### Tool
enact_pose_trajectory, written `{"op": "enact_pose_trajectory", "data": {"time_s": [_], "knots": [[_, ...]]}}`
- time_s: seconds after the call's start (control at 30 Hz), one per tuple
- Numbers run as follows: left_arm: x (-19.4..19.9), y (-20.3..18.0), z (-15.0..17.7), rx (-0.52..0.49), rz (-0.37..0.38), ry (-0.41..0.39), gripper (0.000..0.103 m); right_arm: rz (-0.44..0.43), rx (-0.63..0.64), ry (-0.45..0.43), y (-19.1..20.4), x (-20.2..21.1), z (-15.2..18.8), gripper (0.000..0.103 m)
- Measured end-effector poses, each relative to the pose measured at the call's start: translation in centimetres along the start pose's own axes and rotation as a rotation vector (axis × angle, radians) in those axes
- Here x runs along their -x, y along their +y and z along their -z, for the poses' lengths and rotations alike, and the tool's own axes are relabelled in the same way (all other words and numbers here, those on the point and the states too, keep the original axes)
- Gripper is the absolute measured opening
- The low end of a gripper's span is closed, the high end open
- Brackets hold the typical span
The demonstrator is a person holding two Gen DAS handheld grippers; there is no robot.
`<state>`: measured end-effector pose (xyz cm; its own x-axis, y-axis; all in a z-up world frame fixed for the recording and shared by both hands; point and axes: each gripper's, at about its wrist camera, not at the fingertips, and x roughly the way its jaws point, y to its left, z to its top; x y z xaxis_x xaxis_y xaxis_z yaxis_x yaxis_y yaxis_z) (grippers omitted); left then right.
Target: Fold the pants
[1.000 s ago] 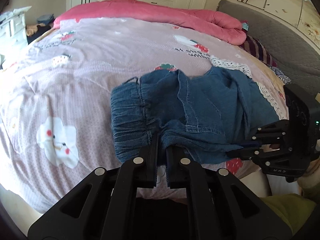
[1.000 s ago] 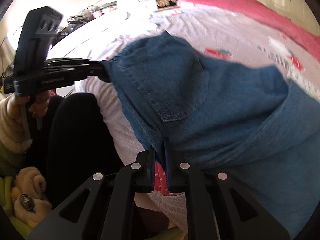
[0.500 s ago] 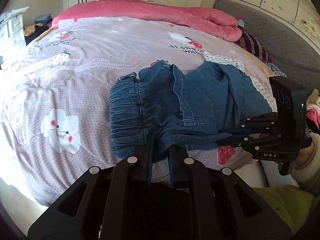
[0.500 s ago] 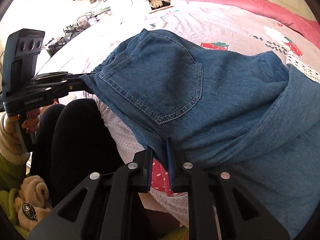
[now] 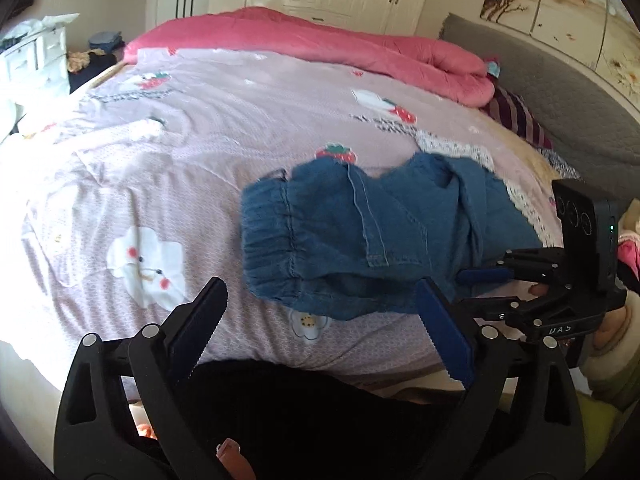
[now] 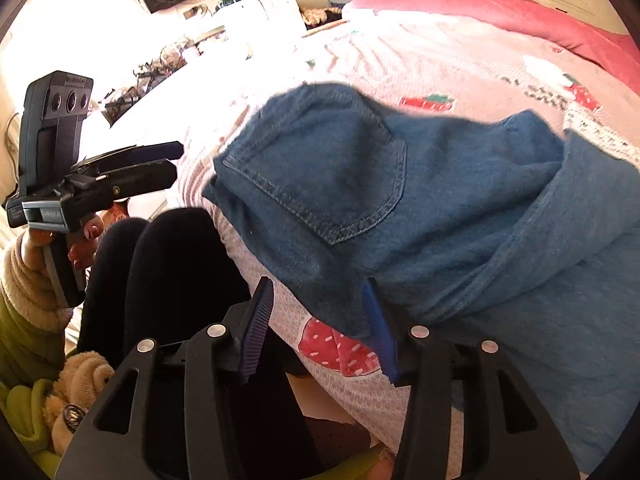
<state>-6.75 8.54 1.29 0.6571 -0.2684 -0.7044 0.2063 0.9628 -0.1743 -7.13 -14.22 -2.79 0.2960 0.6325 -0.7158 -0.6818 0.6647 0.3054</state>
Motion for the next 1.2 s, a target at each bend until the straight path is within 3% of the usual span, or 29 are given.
{"op": "enact_pose_trajectory", "data": {"time_s": [0.13, 0.23, 0.3, 0.33, 0.37, 0.47, 0.57, 0.67, 0.83, 0.97, 1.0, 1.1, 1.2], "knots": [[1.1, -0.8, -1.3, 0.007, 0.001, -0.036, 0.087, 0.031, 0.009, -0.079, -0.3, 1.3, -1.0, 0.045], [0.6, -2.2, -2.4, 0.009, 0.021, -0.041, 0.087, 0.066, 0.002, -0.035, -0.9, -0.3, -0.9, 0.045], [-0.4, -3.7, -2.9, -0.005, 0.033, -0.032, 0.078, 0.086, -0.038, 0.026, -1.7, -1.6, -0.1, 0.045], [-0.9, -4.2, -3.0, -0.011, 0.041, -0.022, 0.068, 0.094, -0.055, 0.048, -2.2, -2.3, 0.5, 0.045], [-1.6, -4.7, -3.1, -0.020, 0.053, -0.009, 0.056, 0.089, -0.062, 0.036, -2.4, -2.4, 0.8, 0.045], [-4.4, -6.0, -3.1, -0.043, 0.083, 0.055, 0.034, 0.062, -0.073, 0.014, -2.6, -1.6, 1.2, 0.045], [-7.9, -5.9, -2.8, -0.040, 0.057, 0.122, 0.032, 0.014, -0.098, -0.010, -3.3, 0.6, 1.4, 0.045], [-11.5, -5.5, -2.1, -0.052, 0.000, 0.185, 0.029, 0.046, -0.112, -0.057, -4.2, 3.3, 1.7, 0.051], [-13.0, -5.0, -2.0, -0.011, 0.010, 0.202, 0.029, 0.096, -0.177, -0.089, -6.1, 5.6, 2.3, 0.053], [-12.0, -4.7, -2.1, -0.002, 0.013, 0.173, 0.029, 0.121, -0.215, -0.123, -7.8, 7.3, 2.4, 0.054], [-11.3, -4.8, -2.2, 0.000, 0.008, 0.163, 0.031, 0.129, -0.222, -0.140, -8.1, 7.9, 2.2, 0.058], [-8.5, -6.0, -2.7, -0.006, 0.021, 0.100, 0.057, 0.176, -0.218, -0.173, -9.1, 9.4, 1.4, 0.066], [-6.2, -8.1, -3.4, -0.077, -0.004, 0.041, 0.068, 0.244, -0.211, -0.193, -10.6, 10.5, -0.1, 0.074]]}}
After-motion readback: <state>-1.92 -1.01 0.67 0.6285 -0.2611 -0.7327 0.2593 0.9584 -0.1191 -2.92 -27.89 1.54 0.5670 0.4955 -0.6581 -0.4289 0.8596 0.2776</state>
